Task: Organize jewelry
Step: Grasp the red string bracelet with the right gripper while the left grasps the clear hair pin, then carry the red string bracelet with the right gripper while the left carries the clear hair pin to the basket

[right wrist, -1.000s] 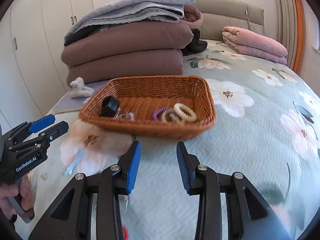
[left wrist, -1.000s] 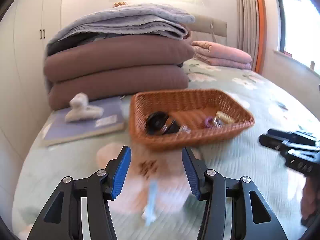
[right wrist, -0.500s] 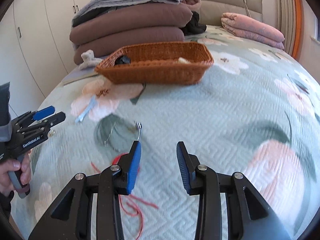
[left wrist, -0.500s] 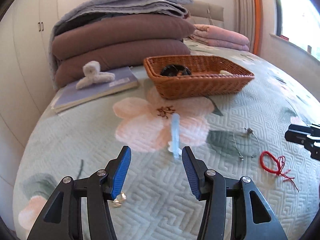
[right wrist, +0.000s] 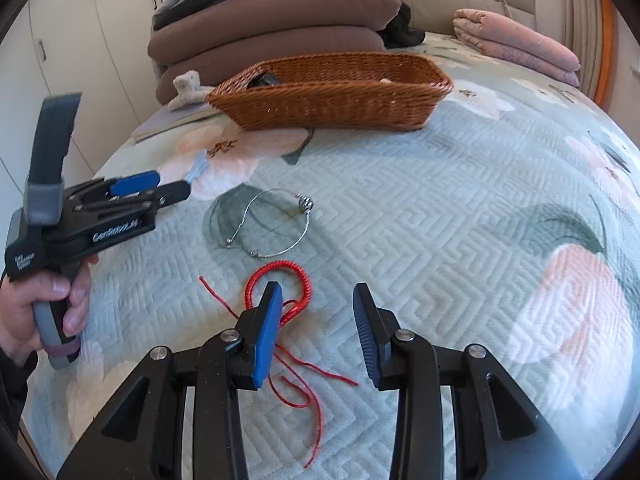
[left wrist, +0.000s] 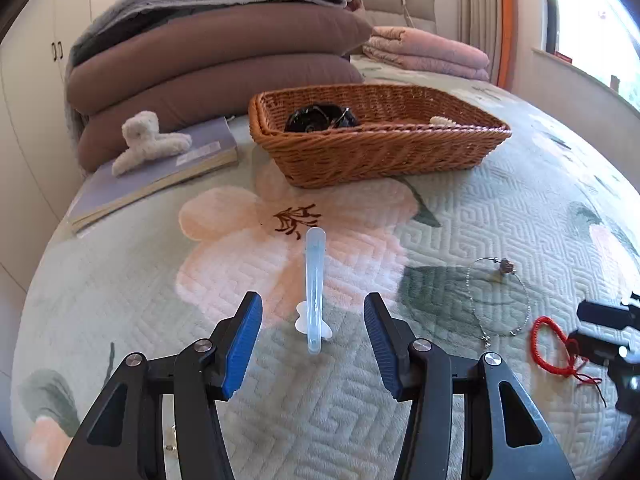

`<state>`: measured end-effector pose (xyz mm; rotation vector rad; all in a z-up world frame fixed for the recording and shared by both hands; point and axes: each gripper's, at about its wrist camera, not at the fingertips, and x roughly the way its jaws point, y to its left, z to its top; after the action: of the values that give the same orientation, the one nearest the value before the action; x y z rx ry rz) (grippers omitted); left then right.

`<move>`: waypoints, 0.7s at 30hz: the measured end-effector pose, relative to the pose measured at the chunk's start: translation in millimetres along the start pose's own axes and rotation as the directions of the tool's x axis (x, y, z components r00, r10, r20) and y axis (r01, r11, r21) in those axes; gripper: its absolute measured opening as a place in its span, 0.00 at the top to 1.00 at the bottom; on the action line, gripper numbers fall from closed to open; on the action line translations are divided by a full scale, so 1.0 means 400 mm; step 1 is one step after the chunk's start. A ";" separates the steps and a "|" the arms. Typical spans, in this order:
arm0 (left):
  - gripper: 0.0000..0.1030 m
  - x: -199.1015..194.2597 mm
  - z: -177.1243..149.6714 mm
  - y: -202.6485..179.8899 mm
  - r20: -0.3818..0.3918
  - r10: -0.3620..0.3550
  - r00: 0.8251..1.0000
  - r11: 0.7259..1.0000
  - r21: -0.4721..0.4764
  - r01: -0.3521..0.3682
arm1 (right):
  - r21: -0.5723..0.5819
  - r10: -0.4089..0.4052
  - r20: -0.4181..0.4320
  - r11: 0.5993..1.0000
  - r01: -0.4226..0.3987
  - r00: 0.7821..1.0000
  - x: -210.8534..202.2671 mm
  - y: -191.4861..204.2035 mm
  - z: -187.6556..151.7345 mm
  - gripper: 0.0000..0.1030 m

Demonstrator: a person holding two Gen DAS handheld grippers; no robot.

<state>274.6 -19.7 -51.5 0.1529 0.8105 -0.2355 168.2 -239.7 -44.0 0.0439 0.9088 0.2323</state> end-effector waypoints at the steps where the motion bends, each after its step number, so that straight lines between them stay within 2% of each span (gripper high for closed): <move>1: 0.47 0.009 0.001 0.000 -0.013 0.000 1.000 1.000 -0.002 0.000 | -0.004 0.000 -0.003 1.000 0.000 1.000 0.004 0.003 -0.002 0.63; 8: 0.48 0.033 0.003 0.002 -0.045 -0.004 0.999 1.000 -0.014 0.003 | -0.021 -0.005 -0.020 1.000 0.004 1.000 0.032 0.020 -0.011 0.63; 11: 0.51 0.037 0.003 0.004 -0.048 -0.012 0.999 1.000 -0.018 0.011 | -0.031 -0.009 -0.022 0.999 0.008 1.000 0.035 0.023 -0.009 0.70; 16: 0.72 0.038 0.004 0.001 -0.044 -0.011 0.999 1.000 -0.009 0.011 | -0.044 -0.027 -0.025 0.999 0.026 0.999 0.040 0.028 -0.008 0.90; 19: 0.82 0.037 0.003 0.001 -0.042 -0.015 0.999 1.000 -0.010 0.015 | -0.037 -0.036 -0.024 0.999 0.035 0.999 0.043 0.023 -0.009 0.96; 21: 0.85 0.037 0.003 0.002 -0.041 -0.014 0.999 1.000 -0.014 0.014 | -0.033 -0.033 -0.022 0.999 0.033 0.999 0.043 0.019 -0.009 0.96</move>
<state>285.3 -21.2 -61.4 0.1394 0.8544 -0.2405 174.1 -228.8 -58.4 -0.0036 0.9277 0.2171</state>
